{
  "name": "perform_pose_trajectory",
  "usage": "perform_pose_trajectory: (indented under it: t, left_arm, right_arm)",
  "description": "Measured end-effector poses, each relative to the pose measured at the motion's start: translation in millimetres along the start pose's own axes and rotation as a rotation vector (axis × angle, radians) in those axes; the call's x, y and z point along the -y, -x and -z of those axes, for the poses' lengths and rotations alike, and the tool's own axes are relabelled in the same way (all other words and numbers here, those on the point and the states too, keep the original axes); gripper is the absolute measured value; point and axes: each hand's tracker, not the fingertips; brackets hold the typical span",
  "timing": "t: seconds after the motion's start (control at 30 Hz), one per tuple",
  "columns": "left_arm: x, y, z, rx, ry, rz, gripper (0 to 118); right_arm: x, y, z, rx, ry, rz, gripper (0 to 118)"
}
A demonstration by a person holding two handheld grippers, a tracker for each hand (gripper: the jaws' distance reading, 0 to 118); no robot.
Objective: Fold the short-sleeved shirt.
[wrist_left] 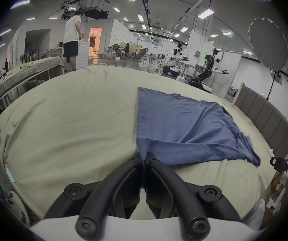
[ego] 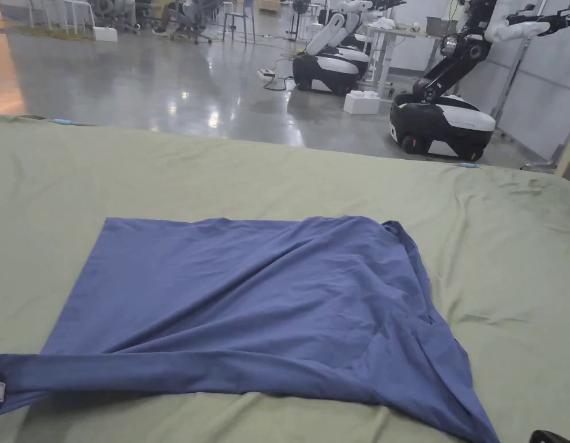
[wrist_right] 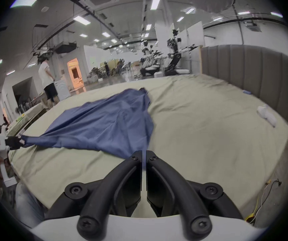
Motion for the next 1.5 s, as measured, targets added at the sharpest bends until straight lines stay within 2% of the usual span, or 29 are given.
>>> perform_pose_trajectory:
  t: [0.17, 0.23, 0.27, 0.3, 0.33, 0.37, 0.4, 0.43, 0.5, 0.6, 0.63, 0.67, 0.7, 0.73, 0.77, 0.8, 0.87, 0.97, 1.13, 1.33, 1.37, 1.4, 1.43, 1.47, 1.5]
  left_arm:
    - [16, 12, 17, -0.044, 0.052, -0.057, 4]
    - [21, 11, 15, -0.036, 0.056, -0.055, 4]
    - [24, 10, 13, -0.029, 0.049, -0.041, 6]
    - [24, 9, 10, -0.027, 0.042, -0.028, 24]
    - [23, 7, 5, -0.043, 0.039, -0.021, 59]
    - [23, 6, 0, -0.058, 0.043, -0.031, 97]
    - [25, 9, -9, -0.046, 0.031, -0.064, 98]
    - [27, 11, -20, -0.006, -0.006, -0.113, 98]
    - [31, 12, -41, 0.008, -0.046, -0.179, 98]
    - [41, 7, -71, -0.03, -0.099, -0.195, 98]
    - [44, 6, -79, -0.022, -0.105, -0.192, 96]
    - [46, 7, -85, 0.012, -0.106, -0.193, 70]
    - [43, 6, -90, 0.058, -0.081, -0.191, 15]
    - [41, 5, -93, 0.034, -0.083, -0.187, 0]
    - [38, 0, -96, -0.039, -0.093, -0.151, 0]
    - [39, -4, -93, -0.105, -0.125, -0.117, 0]
    - [29, -7, -90, -0.053, -0.12, -0.104, 0]
    - [3, -7, -80, 0.015, -0.165, -0.08, 0]
    - [-78, -5, -21, 0.146, -0.213, -0.051, 0]
    - [-188, -3, 133, 0.188, -0.123, -0.002, 0]
    - [-202, -1, 164, 0.173, -0.103, 0.0, 20]
    - [-214, 1, 196, 0.133, -0.058, -0.022, 54]
    - [-224, 3, 222, 0.112, -0.004, -0.036, 93]
    - [-235, 5, 255, 0.084, 0.073, -0.057, 104]
    - [-241, 9, 279, 0.103, 0.112, -0.068, 104]
  right_arm:
    - [3, 12, 18, 0.005, 0.042, -0.032, 6]
    - [0, 10, 18, 0.0, 0.04, -0.017, 6]
    - [-2, 9, 17, -0.014, 0.019, -0.005, 6]
    - [-3, 8, 15, -0.01, -0.021, 0.001, 10]
    - [-4, 9, 13, -0.014, -0.045, 0.003, 27]
    - [-5, 10, 12, -0.001, -0.044, -0.002, 65]
    - [-7, 12, 12, -0.004, -0.036, 0.003, 91]
    - [-8, 14, 11, -0.003, -0.028, 0.007, 105]
    - [-4, 18, 7, -0.03, -0.037, 0.016, 106]
    - [6, 30, 3, -0.02, -0.039, 0.034, 106]
    - [11, 34, 1, -0.014, -0.045, 0.041, 106]
    - [14, 37, -1, -0.014, -0.046, 0.048, 96]
    - [16, 41, -3, -0.036, -0.047, 0.06, 68]
    - [16, 44, -5, -0.074, -0.043, 0.069, 16]
    - [16, 48, -5, -0.071, -0.05, 0.065, 3]
    - [15, 53, -6, 0.014, -0.082, 0.013, 2]
    - [6, 60, -3, -0.069, -0.025, -0.032, 2]
    - [-8, 65, 0, -0.081, -0.065, -0.053, 2]
    - [-42, 66, 12, -0.133, -0.134, 0.024, 2]
    - [-80, 66, 39, -0.142, -0.163, 0.063, 2]
    - [-84, 64, 47, -0.142, -0.166, 0.07, 3]
    - [-90, 64, 52, -0.142, -0.168, 0.077, 3]
    - [-94, 64, 57, -0.142, -0.168, 0.083, 3]
    - [-99, 64, 63, -0.142, -0.168, 0.09, 2]
    - [-102, 61, 70, -0.141, -0.166, 0.094, 3]
